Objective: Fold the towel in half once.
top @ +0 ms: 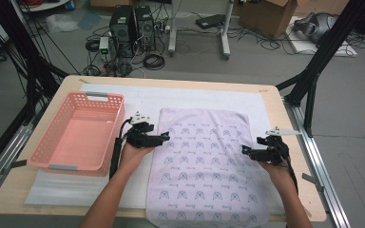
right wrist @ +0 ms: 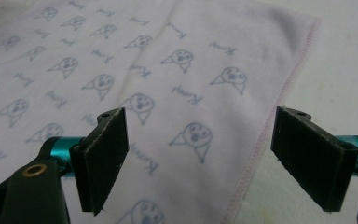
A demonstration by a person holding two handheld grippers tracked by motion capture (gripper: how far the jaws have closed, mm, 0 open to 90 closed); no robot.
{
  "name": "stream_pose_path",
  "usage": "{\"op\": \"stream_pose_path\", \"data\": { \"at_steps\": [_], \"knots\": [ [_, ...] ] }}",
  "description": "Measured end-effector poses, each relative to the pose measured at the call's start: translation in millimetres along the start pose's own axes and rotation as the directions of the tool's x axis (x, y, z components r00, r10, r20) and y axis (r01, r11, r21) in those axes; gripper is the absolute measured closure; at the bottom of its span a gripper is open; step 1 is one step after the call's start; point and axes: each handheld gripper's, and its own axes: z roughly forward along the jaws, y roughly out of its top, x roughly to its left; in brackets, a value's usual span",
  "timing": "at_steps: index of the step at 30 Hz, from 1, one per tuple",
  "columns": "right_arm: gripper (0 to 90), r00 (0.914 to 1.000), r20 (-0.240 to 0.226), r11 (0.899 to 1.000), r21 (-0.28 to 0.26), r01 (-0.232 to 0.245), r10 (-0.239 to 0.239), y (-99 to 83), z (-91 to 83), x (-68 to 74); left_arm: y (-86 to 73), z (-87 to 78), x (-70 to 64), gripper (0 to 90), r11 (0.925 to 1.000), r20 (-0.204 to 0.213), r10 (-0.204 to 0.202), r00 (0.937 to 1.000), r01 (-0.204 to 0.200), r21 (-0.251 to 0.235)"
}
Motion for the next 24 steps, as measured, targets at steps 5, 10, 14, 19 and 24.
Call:
{"op": "stream_pose_path", "data": {
  "at_steps": [5, 10, 14, 19, 24],
  "knots": [
    [20.1, 0.9997, 0.019, 0.999, 0.027, -0.018, 0.018, 7.9, 10.2, -11.0, 4.0, 16.2, 9.9, 26.7, 0.9988, -0.041, 0.004, 0.9991, -0.002, 0.049],
    [20.2, 0.9974, 0.041, 0.997, 0.039, -0.061, 0.059, 12.4, 20.7, -21.2, 2.4, 28.8, 17.6, 32.4, 0.9965, -0.082, -0.022, 0.9964, 0.028, 0.078],
    [22.0, 0.9934, 0.091, 0.996, 0.051, -0.074, 0.070, 16.1, 28.7, -25.8, 1.2, 34.5, 18.9, 41.6, 0.9948, -0.109, 0.007, 0.9940, 0.004, 0.102],
    [42.6, 0.9903, 0.126, 0.992, 0.103, -0.071, 0.058, 17.4, 42.0, -27.6, 1.4, 36.7, 12.1, 47.0, 0.9838, -0.145, 0.128, 0.9812, -0.107, 0.144],
    [70.3, 0.9864, 0.164, 0.992, 0.123, -0.023, 0.002, 18.7, 43.4, -20.3, 1.5, 36.3, 9.9, 62.0, 0.9805, -0.143, 0.149, 0.9785, -0.128, 0.149]
  ]
}}
